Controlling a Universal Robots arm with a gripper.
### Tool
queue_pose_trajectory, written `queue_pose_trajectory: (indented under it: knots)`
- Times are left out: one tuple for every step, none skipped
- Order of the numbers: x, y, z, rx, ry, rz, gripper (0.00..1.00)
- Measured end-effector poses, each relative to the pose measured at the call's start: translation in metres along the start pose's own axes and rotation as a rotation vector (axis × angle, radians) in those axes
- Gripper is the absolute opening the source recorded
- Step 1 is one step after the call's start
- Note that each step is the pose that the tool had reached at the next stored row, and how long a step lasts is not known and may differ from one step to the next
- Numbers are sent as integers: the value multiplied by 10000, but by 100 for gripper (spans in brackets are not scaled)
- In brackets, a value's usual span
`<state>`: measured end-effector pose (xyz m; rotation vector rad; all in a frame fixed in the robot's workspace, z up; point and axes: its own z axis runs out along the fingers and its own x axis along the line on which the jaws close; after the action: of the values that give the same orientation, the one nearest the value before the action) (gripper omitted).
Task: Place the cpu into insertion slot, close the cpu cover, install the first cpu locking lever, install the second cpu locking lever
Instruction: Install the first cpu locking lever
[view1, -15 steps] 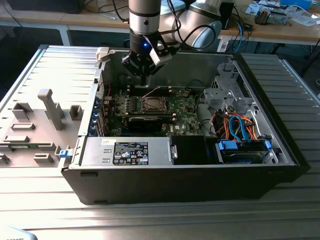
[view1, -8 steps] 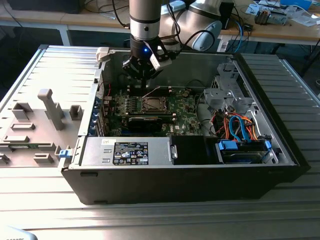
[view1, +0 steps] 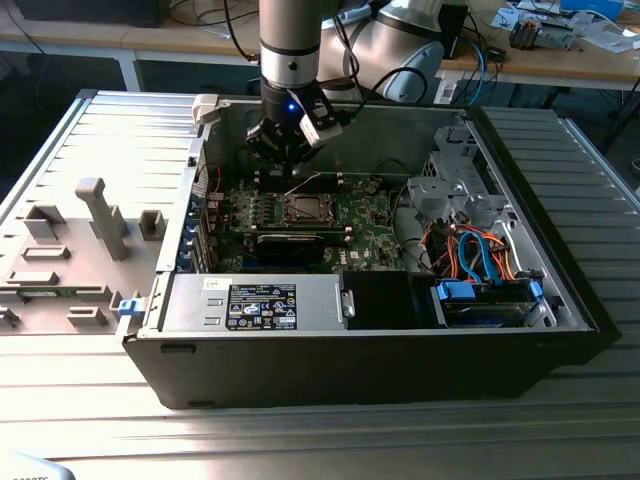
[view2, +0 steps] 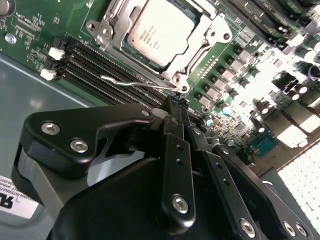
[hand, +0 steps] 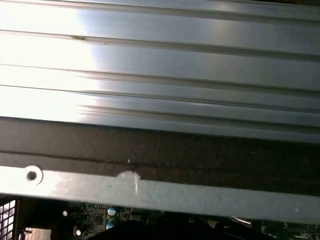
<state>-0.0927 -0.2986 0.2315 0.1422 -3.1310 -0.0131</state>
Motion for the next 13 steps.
queue_pose_trajectory:
  knots:
    - [-5,10,9,0,0,0,11]
    - [-16,28,21,0,0,0,11]
    - [-27,42,33,0,-1,0,11]
    - [-38,52,43,0,0,-1,11]
    - [-47,57,51,0,0,-1,11]
    - [-56,61,59,0,0,0,11]
    - [-65,64,69,-2,-2,0,11]
    - [-73,65,78,-1,-1,0,11]
    - [-80,66,86,-1,-1,0,11]
    - [-85,66,93,-1,-1,0,11]
    - [-90,66,100,0,0,0,11]
    - [-96,66,108,0,0,1,11]
    - [-100,66,115,-1,-1,0,11]
